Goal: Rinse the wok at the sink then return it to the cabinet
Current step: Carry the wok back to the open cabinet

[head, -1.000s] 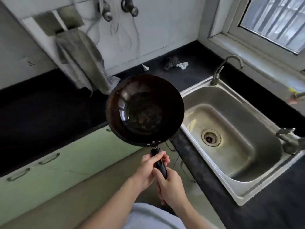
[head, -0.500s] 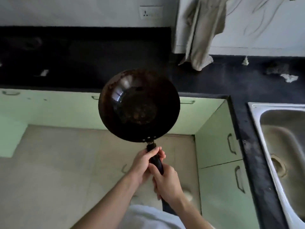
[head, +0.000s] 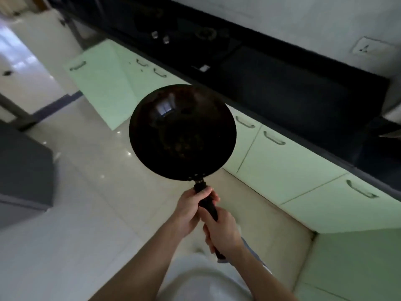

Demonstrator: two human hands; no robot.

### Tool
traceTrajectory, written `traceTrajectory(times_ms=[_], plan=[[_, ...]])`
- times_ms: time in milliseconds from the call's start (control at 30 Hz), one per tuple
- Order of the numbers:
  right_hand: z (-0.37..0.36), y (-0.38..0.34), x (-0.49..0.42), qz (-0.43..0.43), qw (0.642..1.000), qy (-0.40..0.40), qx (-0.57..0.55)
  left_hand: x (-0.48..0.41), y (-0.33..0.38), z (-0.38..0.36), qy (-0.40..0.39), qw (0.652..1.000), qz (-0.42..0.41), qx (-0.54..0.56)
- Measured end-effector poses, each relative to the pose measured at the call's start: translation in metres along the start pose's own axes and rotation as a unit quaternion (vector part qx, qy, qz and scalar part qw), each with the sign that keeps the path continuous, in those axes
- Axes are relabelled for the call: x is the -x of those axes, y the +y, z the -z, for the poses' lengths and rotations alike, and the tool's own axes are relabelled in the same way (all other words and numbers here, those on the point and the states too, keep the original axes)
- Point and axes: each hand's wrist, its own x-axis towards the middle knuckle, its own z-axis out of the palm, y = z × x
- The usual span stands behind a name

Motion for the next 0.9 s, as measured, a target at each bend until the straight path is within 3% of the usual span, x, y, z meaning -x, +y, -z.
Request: traceTrajectory(times_ms=[200, 367, 533, 900], plan=[[-0.052, -0.032, -0.047, 0.025, 0.994, -0.073, 0.079, -0.006, 0.04, 0.059, 0.07, 0.993, -0.048, 0.083], [-0.092, -0.055, -0.103, 0.001, 0.99, -0.125, 0.069, -0.032, 0.082, 0.099, 0.112, 0.983, -0.088, 0.116], [-0.123, -0.109, -0.168, 0.049, 0.978, -0.174, 0.106, -0.071, 0.143, 0.13, 0.148, 0.971, -0.105, 0.155], [-0.189, -0.184, -0.278, 0.082, 0.96, -0.239, 0.119, -0.133, 0.25, 0.182, 0.219, 0.949, -0.149, 0.171]])
